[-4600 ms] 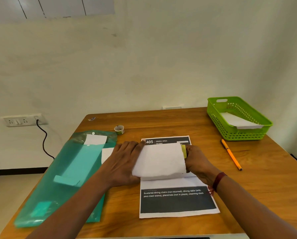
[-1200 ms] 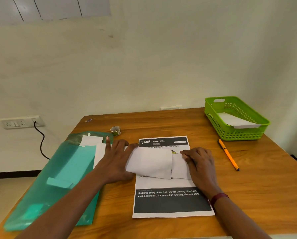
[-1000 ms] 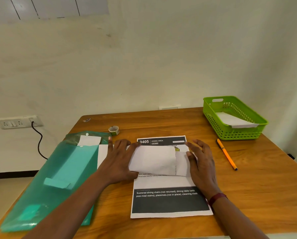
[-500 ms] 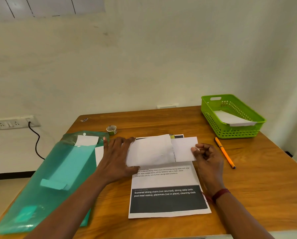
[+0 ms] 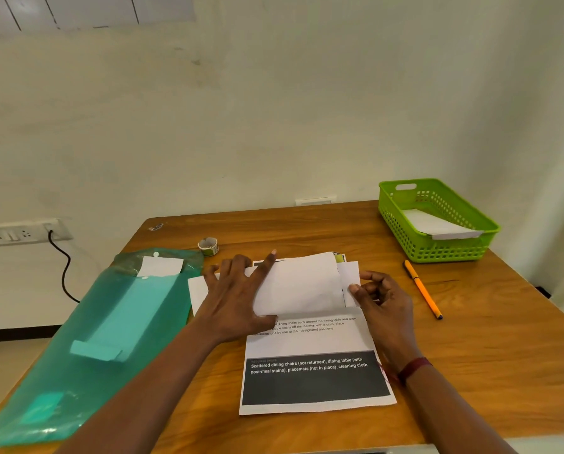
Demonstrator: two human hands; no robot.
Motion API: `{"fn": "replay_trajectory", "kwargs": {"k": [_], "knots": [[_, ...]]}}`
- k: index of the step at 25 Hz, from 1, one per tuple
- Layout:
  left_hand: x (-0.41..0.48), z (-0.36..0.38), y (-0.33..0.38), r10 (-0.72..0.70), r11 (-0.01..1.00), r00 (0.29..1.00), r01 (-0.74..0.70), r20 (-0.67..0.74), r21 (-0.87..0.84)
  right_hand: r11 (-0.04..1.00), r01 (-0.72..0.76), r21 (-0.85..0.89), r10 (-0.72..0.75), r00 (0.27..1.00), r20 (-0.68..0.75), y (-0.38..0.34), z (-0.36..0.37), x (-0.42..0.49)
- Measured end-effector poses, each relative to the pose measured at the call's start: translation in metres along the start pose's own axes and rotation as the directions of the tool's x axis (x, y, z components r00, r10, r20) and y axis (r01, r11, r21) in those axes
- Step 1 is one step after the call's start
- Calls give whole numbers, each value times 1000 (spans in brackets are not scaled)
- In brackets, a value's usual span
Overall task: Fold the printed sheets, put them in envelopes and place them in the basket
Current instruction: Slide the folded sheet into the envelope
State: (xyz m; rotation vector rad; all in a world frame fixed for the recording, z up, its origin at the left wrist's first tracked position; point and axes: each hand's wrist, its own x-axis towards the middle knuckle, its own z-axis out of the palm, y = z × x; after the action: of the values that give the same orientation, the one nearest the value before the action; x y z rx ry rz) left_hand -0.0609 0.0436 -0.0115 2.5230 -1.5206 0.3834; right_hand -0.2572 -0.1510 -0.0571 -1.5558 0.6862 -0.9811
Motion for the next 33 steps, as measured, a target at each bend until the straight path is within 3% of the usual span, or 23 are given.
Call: {"fn": "replay_trajectory", "kwargs": {"k": [3,7,14,20,27,33], "knots": [[4,0,6,0,1000,1000,0,29,-13,994,74,-81,-72,997,29,-2,0,-3],[7,2,14,-12,1000,999,12,43,11,993,8,120,-24,991,133,-9,1,-8],[9,4,29,-35,997,999,35,1,-70,968,-75,238,7,961,275,-21,-4,-13],[8,-2,35,-119,980,992,112,-35,-162,977,54,205,-81,989,126,-33,-8,-7],[24,-23,59,-369,816,913,229,-174,-530,920,195,341,-248,961,122,-110,22,22],[29,-46,68,-469,615,877,238,-106,-752,931,207,302,-263,952,158,-151,35,32]]}}
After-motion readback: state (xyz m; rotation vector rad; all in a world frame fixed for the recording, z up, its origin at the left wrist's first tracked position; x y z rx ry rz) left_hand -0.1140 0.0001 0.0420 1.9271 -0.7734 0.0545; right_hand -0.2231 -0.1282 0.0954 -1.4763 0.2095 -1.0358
